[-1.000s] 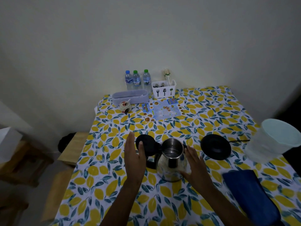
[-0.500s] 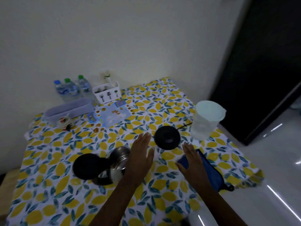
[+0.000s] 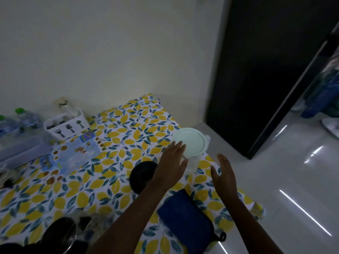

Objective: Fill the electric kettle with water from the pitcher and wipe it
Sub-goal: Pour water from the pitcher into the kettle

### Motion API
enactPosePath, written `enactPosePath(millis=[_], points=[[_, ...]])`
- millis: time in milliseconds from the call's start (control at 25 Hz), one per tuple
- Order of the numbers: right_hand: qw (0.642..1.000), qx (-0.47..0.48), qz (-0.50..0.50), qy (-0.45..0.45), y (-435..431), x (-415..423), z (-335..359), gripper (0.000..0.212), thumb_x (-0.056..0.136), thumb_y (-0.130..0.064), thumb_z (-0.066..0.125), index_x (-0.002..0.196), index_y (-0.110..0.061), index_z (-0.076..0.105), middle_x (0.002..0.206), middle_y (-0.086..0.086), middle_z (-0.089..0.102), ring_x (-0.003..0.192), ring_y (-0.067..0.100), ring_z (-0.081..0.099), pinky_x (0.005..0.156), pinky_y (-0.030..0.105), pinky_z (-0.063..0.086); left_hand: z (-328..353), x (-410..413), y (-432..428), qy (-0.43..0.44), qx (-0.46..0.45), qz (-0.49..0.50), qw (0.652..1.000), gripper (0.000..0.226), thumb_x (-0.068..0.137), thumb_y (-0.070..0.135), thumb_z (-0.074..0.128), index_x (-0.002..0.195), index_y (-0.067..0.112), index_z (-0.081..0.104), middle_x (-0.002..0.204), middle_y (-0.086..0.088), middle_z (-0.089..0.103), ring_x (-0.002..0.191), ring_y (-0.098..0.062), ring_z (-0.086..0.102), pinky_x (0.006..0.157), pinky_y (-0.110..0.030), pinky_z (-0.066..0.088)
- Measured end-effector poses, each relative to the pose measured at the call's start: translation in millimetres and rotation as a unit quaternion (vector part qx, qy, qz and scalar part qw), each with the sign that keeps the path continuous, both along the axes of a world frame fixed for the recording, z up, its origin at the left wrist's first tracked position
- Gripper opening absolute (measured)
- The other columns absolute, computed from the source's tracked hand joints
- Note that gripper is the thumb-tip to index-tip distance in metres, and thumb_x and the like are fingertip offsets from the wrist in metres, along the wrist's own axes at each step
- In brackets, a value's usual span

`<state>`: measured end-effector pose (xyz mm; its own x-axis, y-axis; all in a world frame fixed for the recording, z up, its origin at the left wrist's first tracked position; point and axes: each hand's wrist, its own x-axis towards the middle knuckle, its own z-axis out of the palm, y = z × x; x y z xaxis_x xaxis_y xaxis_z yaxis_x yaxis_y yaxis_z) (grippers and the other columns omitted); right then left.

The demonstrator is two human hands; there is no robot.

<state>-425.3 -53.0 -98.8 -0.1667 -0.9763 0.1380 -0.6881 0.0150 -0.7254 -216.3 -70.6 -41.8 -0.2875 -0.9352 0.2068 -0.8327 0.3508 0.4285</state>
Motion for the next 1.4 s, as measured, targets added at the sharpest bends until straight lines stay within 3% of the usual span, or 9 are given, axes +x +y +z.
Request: enactPosePath(millis=[120,320,440,560,760,920,1080,1200,1400], points=[[0.996,0.025,-0.019,-0.085,-55,-15,4,0.042,0.096,-0.021,0.049,0.135,-0.005,0.046,0.141,0.015,0.048,0.130,0.028,0.044,0.106,0.031,0.030,2,-31,-38,-0.065,0.045,-0.005,0.997,0.080,0.088,0.060,0.020,0.146,0.006,0.029,0.157,-0.013,0.026,0.147,-0.032,0.015,0.118,-0.053,0.020],[0.971,0.109,0.034,-0.211,-131,-14,12,0.034,0.098,-0.031,0.045,0.120,-0.009,0.058,0.122,0.008,0.060,0.116,0.023,0.054,0.092,0.025,0.035,-3,-67,-75,-0.170,0.119,0.056,0.977,0.103,0.076,0.077,0.047,0.151,0.017,0.008,0.162,-0.011,-0.002,0.145,-0.045,-0.008,0.114,-0.063,0.000],[0.961,0.142,0.084,-0.224,-151,-8,11,0.022,0.095,-0.030,0.050,0.105,-0.015,0.063,0.104,0.000,0.063,0.100,0.019,0.059,0.076,0.026,0.040,-14,-69,-77,-0.203,0.127,0.068,0.968,0.095,0.078,0.072,0.048,0.151,0.028,0.006,0.162,-0.012,-0.004,0.142,-0.051,-0.009,0.111,-0.069,-0.001],[0.953,0.156,0.104,-0.237,-162,-5,7,0.019,0.083,-0.039,0.055,0.088,-0.023,0.064,0.089,-0.005,0.065,0.083,0.012,0.061,0.069,0.024,0.045,-20,-66,-79,-0.213,0.094,0.058,0.971,0.082,0.080,0.066,0.038,0.149,0.029,0.014,0.161,-0.013,0.008,0.141,-0.054,0.004,0.108,-0.072,0.008],[0.936,0.190,0.129,-0.265,-168,-2,1,0.021,0.083,-0.034,0.055,0.082,-0.017,0.065,0.076,0.002,0.064,0.055,0.004,0.055,0.051,0.021,0.043,-26,-58,-77,-0.244,0.041,0.038,0.968,0.081,0.077,0.065,0.038,0.147,0.026,0.022,0.157,-0.013,0.025,0.138,-0.055,0.018,0.105,-0.074,0.020],[0.921,0.195,0.156,-0.298,-165,-6,-4,0.025,0.083,-0.033,0.054,0.088,-0.012,0.066,0.072,0.005,0.060,0.050,0.009,0.048,0.044,0.021,0.036,-22,-56,-77,-0.248,0.036,0.039,0.967,0.084,0.080,0.066,0.044,0.148,0.025,0.019,0.159,-0.011,0.020,0.141,-0.052,0.014,0.107,-0.072,0.014],[0.912,0.178,0.090,-0.359,-157,-4,-12,0.008,0.084,-0.018,0.059,0.079,-0.019,0.065,0.068,0.001,0.058,0.049,0.014,0.040,0.043,0.024,0.029,-22,-53,-75,-0.269,0.029,0.022,0.962,0.083,0.080,0.068,0.038,0.148,0.025,0.017,0.159,-0.010,0.020,0.140,-0.053,0.015,0.107,-0.072,0.016],[0.902,0.163,0.052,-0.396,-144,2,-10,0.006,0.075,-0.023,0.062,0.069,-0.023,0.063,0.064,-0.003,0.054,0.045,0.016,0.034,0.042,0.025,0.025,-19,-45,-70,-0.268,0.032,0.003,0.963,0.083,0.081,0.068,0.040,0.149,0.026,0.017,0.159,-0.009,0.019,0.140,-0.053,0.017,0.107,-0.072,0.019],[0.904,0.150,0.058,-0.397,-114,12,7,0.012,0.073,-0.030,0.063,0.073,-0.018,0.062,0.061,0.006,0.048,0.043,0.015,0.033,0.039,0.023,0.025,-6,-31,-40,-0.242,0.052,0.006,0.969,0.080,0.083,0.070,0.033,0.149,0.030,0.012,0.161,-0.006,0.013,0.141,-0.051,0.015,0.107,-0.072,0.018]])
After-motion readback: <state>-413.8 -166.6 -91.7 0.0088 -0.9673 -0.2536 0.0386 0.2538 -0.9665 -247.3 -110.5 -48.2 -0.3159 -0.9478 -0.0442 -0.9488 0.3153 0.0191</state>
